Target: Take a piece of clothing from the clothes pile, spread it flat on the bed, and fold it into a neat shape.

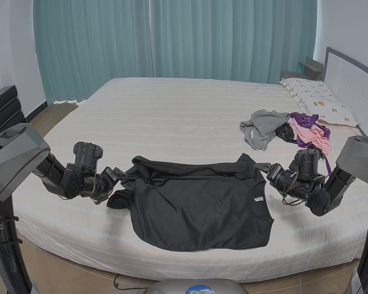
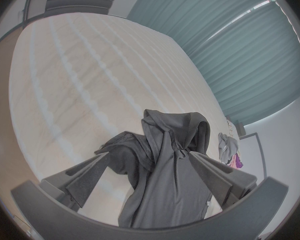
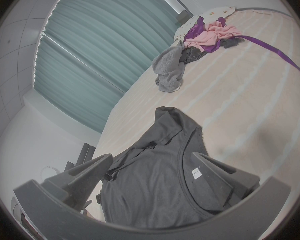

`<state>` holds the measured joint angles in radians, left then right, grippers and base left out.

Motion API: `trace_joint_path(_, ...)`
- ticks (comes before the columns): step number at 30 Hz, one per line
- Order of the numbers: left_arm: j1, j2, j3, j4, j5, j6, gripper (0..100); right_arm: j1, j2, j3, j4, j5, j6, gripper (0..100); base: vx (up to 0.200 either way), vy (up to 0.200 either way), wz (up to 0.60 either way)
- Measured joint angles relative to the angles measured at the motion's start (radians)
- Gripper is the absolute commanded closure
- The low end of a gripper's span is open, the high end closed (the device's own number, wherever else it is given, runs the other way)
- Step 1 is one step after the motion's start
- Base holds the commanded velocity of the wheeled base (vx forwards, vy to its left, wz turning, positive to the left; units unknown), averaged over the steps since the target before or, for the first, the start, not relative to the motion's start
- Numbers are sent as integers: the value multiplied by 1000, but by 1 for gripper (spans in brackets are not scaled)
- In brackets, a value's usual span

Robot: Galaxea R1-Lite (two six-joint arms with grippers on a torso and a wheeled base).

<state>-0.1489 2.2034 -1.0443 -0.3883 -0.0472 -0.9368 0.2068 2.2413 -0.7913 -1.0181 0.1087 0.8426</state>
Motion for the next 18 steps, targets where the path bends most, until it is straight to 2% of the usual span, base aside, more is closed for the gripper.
trace_joint_path(3,1,-26,84,-63,-15,-44,0,10,-2,28,-30,2,14,0,200,0,0)
trace_joint_path(8,-2,-73,155,-84,-30,-68,0,46,6,36,-40,-2,22,0,200,0,0)
trace_joint_path(14,-20,-115,189,-86,-30,-76,0,77,48,-17,-25,-9,19,0,0,0,0)
trace_joint_path(18,-27,-130,202,-86,-31,-77,0,85,82,-90,53,-11,18,0,0,0,0)
